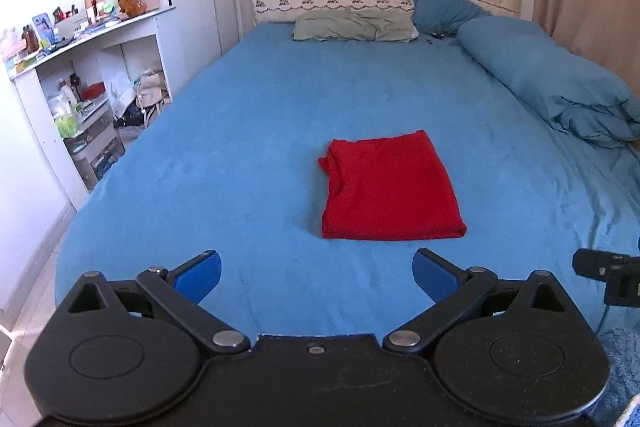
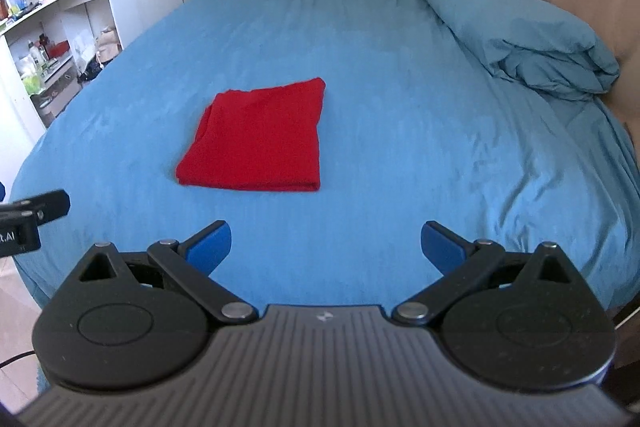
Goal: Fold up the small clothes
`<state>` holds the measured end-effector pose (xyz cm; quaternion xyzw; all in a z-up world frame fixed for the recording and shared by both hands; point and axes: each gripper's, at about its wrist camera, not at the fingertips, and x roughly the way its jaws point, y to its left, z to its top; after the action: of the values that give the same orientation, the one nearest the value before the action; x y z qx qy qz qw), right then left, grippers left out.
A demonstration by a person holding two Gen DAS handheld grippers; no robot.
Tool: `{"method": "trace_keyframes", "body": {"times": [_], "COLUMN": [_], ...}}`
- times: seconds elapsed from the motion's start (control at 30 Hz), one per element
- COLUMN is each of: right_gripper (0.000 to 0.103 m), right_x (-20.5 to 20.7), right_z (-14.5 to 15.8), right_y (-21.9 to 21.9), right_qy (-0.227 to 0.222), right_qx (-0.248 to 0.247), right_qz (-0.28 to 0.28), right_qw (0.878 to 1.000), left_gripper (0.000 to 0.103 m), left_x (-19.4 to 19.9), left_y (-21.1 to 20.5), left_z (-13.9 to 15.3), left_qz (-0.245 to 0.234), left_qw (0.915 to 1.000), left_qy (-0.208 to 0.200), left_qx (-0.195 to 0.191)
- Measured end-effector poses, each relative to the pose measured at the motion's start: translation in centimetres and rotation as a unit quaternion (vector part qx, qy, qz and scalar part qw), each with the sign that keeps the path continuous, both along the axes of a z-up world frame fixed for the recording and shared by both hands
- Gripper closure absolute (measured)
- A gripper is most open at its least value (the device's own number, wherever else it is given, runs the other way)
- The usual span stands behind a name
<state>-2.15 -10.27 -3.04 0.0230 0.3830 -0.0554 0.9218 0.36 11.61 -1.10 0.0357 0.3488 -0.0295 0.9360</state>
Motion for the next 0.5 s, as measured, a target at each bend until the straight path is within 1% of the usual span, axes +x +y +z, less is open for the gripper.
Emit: {"method": "trace_keyframes", "body": {"times": [0.5], "right_gripper": [0.000], "right_x": [0.52], "right_z": [-0.42], "right_y": [0.31], "right_qy": [0.006], "right_qx": [0.000], "right_qz": [-0.012], "right_qw": [1.000], "left_gripper": [0.000], "left_x": [-0.22], "left_y": [-0.72], "left_z": [0.12], "left_qz": [-0.014], "left_qw": [0.9997], "left_qy": [-0.014], "left_qx": [0.017]}}
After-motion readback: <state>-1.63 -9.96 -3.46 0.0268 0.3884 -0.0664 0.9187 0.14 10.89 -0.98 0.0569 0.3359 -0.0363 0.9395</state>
